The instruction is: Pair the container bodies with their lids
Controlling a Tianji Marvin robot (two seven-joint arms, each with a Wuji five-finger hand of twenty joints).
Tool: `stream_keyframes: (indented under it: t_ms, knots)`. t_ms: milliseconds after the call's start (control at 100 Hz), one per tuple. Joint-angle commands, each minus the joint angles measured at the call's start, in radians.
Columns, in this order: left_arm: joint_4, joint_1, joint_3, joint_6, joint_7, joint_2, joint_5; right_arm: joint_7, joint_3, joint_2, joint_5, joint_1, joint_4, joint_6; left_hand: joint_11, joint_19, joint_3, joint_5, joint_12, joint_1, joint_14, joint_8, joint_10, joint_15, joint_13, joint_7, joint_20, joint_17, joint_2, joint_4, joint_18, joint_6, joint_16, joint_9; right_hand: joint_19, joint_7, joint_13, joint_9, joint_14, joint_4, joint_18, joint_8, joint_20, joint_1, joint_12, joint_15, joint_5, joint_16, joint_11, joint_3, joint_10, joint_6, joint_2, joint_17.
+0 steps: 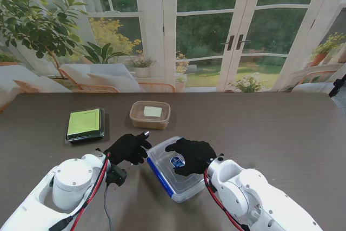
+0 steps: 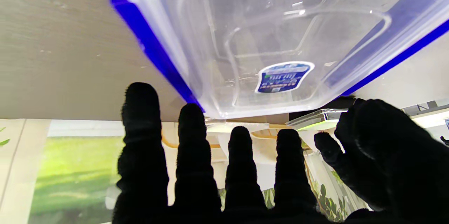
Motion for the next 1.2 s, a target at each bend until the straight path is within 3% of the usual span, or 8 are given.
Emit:
stream_keyframes:
  t_ms: [0,200,340,410,670,870,1190]
  knots:
    - [0.001,-0.011,-0.004,-0.008,-0.010,-0.002,0.007,0.023,0.020,0.004,-0.009,-0.020,-0.028,-0.008,-0.006,0.029,-0.003,0.017,0.006,0.026,0.009,-0.005,-0.007,0.015,-0.002,-0.010,-0.003,-0.016,-0.024,-0.012,-0.052,-0.030,0.007,0.011,0.035,-0.010,0.028,0.029,0.015,0.022,-0.019,0.012,0.024,-0.031,0.002,0.017,0.006,0.013,-0.003,-0.085,0.011,0.021,0.027,-0.345]
    - [0.035,-0.050,0.009,-0.025,-0.020,0.003,0.063,0.053,0.137,0.007,-0.017,-0.105,-0.102,-0.034,-0.020,0.016,-0.002,0.010,-0.009,0.032,-0.002,-0.012,-0.010,-0.006,-0.034,-0.016,-0.011,-0.046,-0.032,-0.012,-0.075,-0.047,-0.001,-0.019,0.105,0.129,0.121,0.157,0.037,0.030,-0.003,0.049,0.045,-0.024,0.028,0.082,0.067,0.049,0.043,-0.076,0.064,0.096,0.045,-0.257]
    - [0.065,-0.083,0.026,-0.036,-0.036,0.012,0.129,0.080,0.229,0.010,-0.016,-0.177,-0.163,-0.073,-0.022,0.013,-0.002,0.006,-0.017,0.037,-0.008,-0.017,-0.013,-0.012,-0.039,-0.019,-0.013,-0.049,-0.035,-0.012,-0.082,-0.057,-0.003,-0.025,0.269,0.234,0.315,0.399,0.040,0.035,0.024,0.040,0.081,-0.008,0.086,0.251,0.214,0.123,0.105,-0.011,0.082,0.121,0.031,-0.086]
    - [0.079,-0.100,0.035,-0.038,-0.057,0.020,0.162,0.100,0.272,0.012,-0.003,-0.211,-0.190,-0.097,0.008,0.174,-0.002,0.013,0.011,0.043,0.007,-0.034,-0.006,0.087,-0.003,-0.024,0.081,-0.005,-0.034,-0.012,-0.091,-0.070,0.070,0.001,0.359,0.255,0.439,0.533,0.027,0.036,0.036,0.028,0.093,-0.004,0.118,0.343,0.309,0.161,0.122,0.022,0.094,0.125,0.022,0.018]
    - [0.134,-0.157,0.077,-0.061,-0.108,0.037,0.241,0.216,0.382,0.027,0.058,-0.308,-0.253,-0.170,0.072,0.324,0.000,0.050,0.175,0.069,0.004,-0.060,0.001,0.368,0.070,-0.013,0.262,0.169,-0.040,-0.012,-0.084,-0.111,0.226,0.042,0.547,0.259,0.712,0.820,-0.004,0.044,0.062,0.011,0.102,-0.003,0.211,0.533,0.493,0.250,0.171,0.084,0.107,0.152,0.017,0.256]
    - [0.186,-0.205,0.118,-0.074,-0.135,0.046,0.289,0.297,0.411,0.041,0.079,-0.342,-0.253,-0.205,0.071,0.354,0.000,0.046,0.195,0.071,-0.017,-0.067,0.004,0.440,0.106,-0.018,0.287,0.225,-0.040,-0.012,-0.083,-0.116,0.248,0.049,0.597,0.254,0.749,0.894,-0.021,0.045,0.065,0.002,0.091,-0.005,0.244,0.619,0.536,0.293,0.167,0.093,0.106,0.160,0.024,0.323]
    - [0.259,-0.268,0.195,-0.081,-0.147,0.040,0.265,0.332,0.368,0.051,0.089,-0.332,-0.207,-0.201,0.055,0.337,0.000,0.043,0.187,0.071,-0.015,-0.077,0.004,0.435,0.100,-0.023,0.282,0.208,-0.037,-0.012,-0.080,-0.118,0.239,0.049,0.598,0.228,0.746,0.886,-0.017,0.048,0.065,-0.009,0.084,-0.007,0.253,0.610,0.502,0.283,0.149,0.086,0.108,0.166,0.036,0.312]
